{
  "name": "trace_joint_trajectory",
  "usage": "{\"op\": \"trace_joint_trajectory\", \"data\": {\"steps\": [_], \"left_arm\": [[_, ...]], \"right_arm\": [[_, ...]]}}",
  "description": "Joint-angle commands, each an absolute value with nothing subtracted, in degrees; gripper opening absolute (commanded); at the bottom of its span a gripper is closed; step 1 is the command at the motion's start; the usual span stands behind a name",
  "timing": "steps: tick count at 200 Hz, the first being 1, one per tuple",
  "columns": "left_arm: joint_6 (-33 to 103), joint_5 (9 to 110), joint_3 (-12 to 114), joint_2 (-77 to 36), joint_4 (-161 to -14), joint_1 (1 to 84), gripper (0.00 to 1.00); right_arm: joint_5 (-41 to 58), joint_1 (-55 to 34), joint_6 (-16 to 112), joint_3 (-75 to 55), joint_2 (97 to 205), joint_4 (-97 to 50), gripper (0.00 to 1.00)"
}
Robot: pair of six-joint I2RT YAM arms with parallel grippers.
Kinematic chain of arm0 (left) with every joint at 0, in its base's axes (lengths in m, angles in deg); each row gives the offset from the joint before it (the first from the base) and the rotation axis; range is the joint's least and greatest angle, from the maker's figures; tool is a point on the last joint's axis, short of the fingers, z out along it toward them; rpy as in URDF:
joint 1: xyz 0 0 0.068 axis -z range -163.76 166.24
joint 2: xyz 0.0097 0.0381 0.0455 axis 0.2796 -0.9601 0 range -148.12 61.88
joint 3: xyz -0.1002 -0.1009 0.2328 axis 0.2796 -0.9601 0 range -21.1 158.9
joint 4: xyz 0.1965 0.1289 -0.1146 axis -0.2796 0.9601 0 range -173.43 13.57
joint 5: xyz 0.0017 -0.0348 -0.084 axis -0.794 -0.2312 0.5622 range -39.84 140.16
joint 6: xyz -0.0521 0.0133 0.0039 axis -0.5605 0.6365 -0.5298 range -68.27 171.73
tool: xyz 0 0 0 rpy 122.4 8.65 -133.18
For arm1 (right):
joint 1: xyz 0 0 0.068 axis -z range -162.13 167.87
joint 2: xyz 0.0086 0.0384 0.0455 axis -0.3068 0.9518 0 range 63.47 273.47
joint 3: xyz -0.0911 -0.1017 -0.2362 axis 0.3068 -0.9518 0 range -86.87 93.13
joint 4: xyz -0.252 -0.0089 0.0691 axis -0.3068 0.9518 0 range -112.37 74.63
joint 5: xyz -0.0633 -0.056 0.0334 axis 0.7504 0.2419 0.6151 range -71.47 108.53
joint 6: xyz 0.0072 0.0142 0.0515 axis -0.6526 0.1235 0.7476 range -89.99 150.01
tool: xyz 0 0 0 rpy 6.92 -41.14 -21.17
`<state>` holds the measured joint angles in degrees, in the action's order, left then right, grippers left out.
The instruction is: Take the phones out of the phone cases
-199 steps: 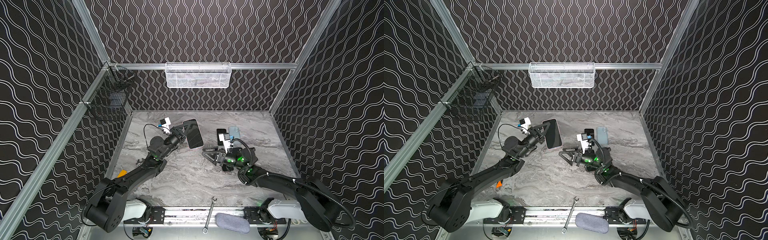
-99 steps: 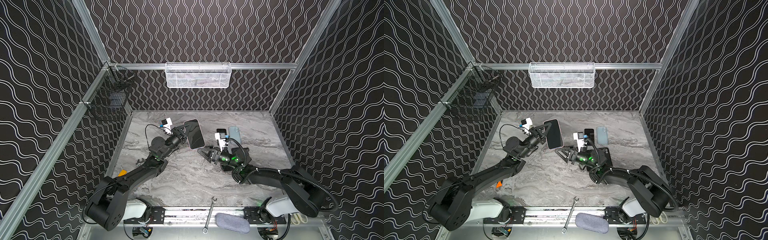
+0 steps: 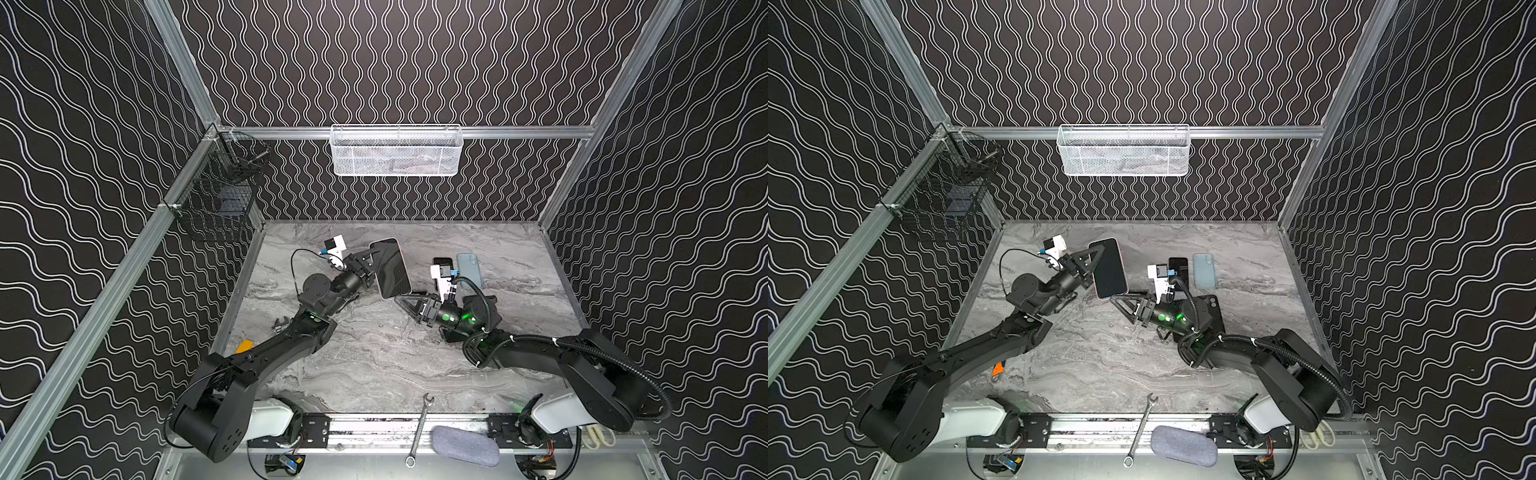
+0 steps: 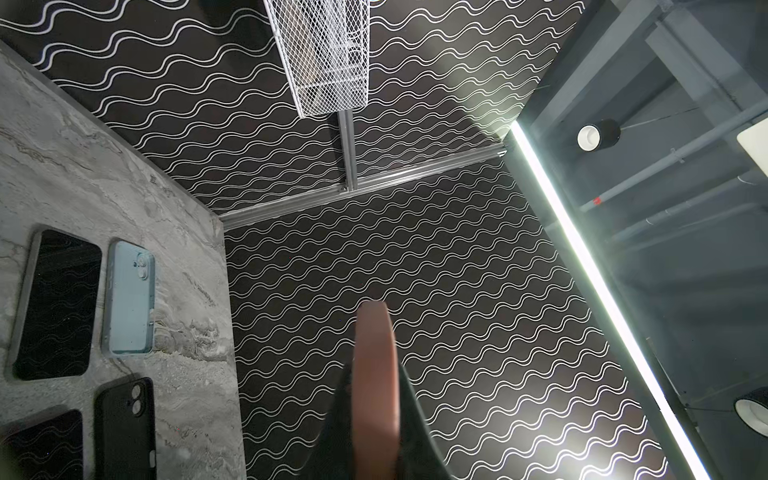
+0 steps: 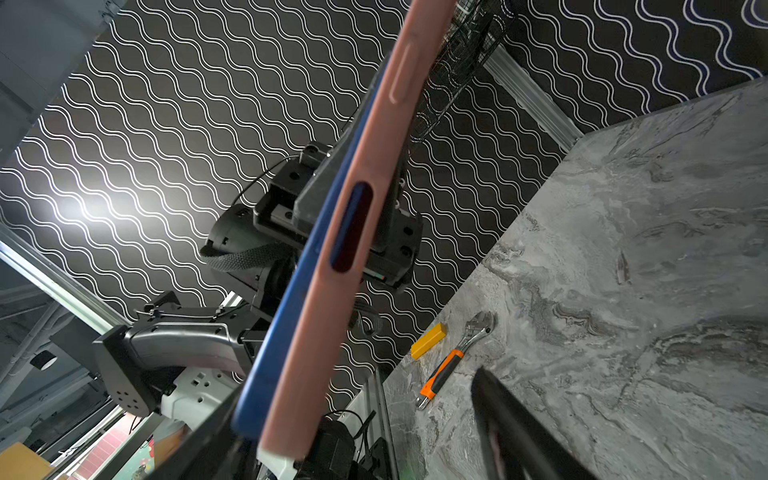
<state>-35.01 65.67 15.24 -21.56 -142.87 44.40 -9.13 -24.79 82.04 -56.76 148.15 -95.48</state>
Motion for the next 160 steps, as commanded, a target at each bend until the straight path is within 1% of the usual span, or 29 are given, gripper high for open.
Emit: {"op": "trace_joint_trajectory", "data": {"steps": [1, 72, 134, 160], "left_arm": [[-35.89, 65.68, 15.73, -21.53, -147.51, 44.54, 0.00], [-36.95, 66.22, 16.39, -21.93, -147.76, 44.90, 0.00], [-37.75, 66.25, 16.85, -21.28, -148.03, 45.79, 0.00], [-38.18, 66.50, 16.63, -21.18, -148.03, 46.00, 0.00]], "right_arm": [[-8.20, -24.85, 81.35, -57.11, 147.43, -97.03, 0.78], [-7.93, -24.85, 80.05, -57.16, 147.66, -95.85, 0.79], [-5.06, -24.85, 76.11, -58.45, 147.20, -94.42, 0.80], [-5.63, -24.76, 76.34, -58.27, 147.14, -95.26, 0.80]]}}
